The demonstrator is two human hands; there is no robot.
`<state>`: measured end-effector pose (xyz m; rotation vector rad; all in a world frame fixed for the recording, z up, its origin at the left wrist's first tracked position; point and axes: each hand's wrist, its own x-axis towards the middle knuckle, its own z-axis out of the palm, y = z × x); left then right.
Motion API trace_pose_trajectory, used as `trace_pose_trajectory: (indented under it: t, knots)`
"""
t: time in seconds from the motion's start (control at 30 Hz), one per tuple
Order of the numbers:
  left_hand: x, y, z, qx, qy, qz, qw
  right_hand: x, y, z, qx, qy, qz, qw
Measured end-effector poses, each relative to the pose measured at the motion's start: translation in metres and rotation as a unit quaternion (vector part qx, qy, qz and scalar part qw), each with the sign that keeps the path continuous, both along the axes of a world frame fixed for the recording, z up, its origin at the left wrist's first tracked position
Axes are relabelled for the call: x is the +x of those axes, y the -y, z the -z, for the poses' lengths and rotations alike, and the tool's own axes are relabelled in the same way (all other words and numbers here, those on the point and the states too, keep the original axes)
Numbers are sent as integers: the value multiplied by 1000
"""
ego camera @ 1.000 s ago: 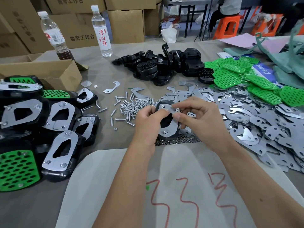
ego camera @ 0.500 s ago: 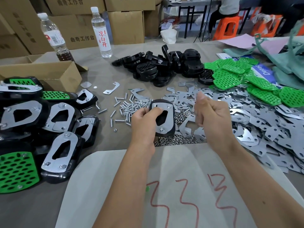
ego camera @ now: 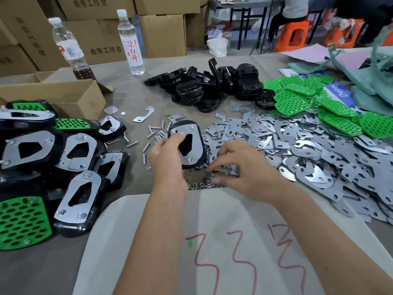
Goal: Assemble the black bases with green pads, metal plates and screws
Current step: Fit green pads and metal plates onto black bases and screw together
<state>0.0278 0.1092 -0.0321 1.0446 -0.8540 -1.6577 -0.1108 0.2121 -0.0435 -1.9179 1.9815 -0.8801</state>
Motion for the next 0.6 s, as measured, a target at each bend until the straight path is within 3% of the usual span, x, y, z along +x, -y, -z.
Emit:
trace_pose_trajectory:
  t: [0.07, 0.27, 0.33, 0.47, 0.6]
  knots:
    - [1, -1, -1, -2, -1, -8, 1000, 2, 2, -1, 45, -21, -6, 999]
    - [0, -2, 2, -14, 18, -5, 1000, 4, 0, -1, 21, 16, 12, 1000]
    - [-1, -2, 4, -29, 33, 6, 999, 2, 0, -1, -36, 114, 64, 991]
    - [-6, -6, 5, -59, 66, 21, 996, -1, 0, -5, -166, 311, 93, 931]
    - [-10, -8, 9, -81, 79, 31, 993, 4, -1, -3, -204, 352, 65, 911]
